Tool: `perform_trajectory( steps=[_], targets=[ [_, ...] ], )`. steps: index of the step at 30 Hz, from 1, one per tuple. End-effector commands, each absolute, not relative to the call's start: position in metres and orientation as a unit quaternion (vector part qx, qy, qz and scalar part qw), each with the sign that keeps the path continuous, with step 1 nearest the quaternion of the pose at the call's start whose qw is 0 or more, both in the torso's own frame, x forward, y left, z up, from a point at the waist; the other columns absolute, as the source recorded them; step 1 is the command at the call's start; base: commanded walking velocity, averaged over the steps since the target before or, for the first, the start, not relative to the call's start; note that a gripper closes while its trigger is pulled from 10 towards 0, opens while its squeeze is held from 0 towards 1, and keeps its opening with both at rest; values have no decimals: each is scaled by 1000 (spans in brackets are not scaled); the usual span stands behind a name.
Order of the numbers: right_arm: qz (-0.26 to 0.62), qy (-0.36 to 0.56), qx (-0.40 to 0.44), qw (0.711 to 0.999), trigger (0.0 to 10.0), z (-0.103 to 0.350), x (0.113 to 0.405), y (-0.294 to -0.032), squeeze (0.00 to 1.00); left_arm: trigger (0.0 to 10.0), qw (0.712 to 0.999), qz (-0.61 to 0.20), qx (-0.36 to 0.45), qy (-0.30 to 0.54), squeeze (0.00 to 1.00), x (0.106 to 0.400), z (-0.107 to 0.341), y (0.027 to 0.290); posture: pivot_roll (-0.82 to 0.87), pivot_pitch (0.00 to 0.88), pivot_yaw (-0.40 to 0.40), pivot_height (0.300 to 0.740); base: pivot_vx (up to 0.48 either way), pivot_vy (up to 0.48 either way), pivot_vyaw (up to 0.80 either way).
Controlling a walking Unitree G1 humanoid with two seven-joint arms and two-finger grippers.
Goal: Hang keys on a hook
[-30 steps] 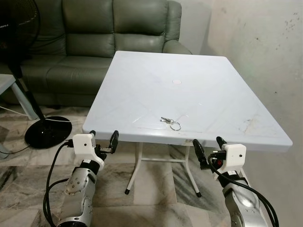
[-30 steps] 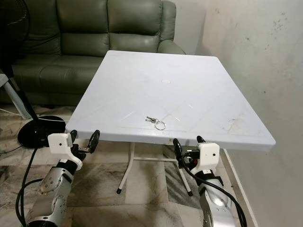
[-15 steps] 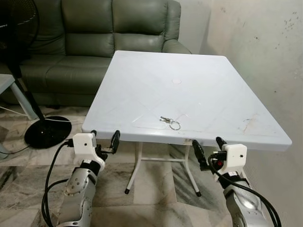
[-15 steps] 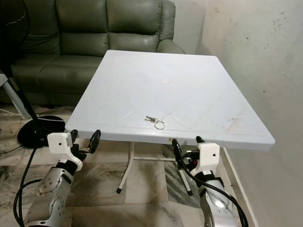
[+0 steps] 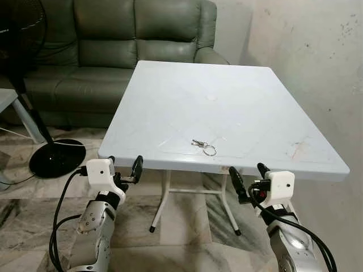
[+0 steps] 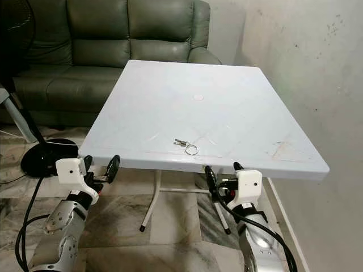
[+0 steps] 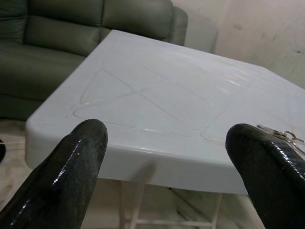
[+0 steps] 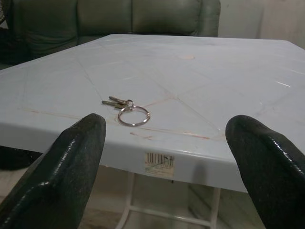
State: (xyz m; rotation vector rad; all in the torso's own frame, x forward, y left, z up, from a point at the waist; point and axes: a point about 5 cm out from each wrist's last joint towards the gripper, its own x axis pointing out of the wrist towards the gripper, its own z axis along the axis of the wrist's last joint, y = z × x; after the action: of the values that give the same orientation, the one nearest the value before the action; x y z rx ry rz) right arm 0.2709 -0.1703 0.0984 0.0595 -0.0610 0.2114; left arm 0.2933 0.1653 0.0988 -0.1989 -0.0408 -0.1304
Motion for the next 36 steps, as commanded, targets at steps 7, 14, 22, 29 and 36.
perform_trajectory(
  steps=[7, 14, 22, 29, 36],
  targets=[
    [115, -45, 29, 992, 10000, 107, 273, -168, 0, 10000, 993, -67, -92, -27, 0, 295, 104, 166, 35, 0, -48, 740, 295, 0, 0],
    [114, -46, 29, 992, 10000, 108, 273, -168, 0, 10000, 993, -69, -94, -25, 0, 295, 105, 165, 34, 3, -47, 740, 338, 0, 0],
    [114, -46, 29, 992, 10000, 108, 273, -167, 0, 10000, 993, -69, -96, -24, 0, 295, 105, 165, 37, 3, -47, 740, 341, 0, 0],
    [115, -46, 29, 992, 10000, 108, 273, -167, 0, 10000, 993, -69, -96, -24, 0, 295, 105, 164, 37, 3, -47, 740, 341, 0, 0],
    [117, -45, 29, 992, 10000, 108, 273, -168, 0, 10000, 993, -68, -93, -24, 0, 294, 105, 161, 39, 10, -50, 740, 239, 0, 0]
  ],
)
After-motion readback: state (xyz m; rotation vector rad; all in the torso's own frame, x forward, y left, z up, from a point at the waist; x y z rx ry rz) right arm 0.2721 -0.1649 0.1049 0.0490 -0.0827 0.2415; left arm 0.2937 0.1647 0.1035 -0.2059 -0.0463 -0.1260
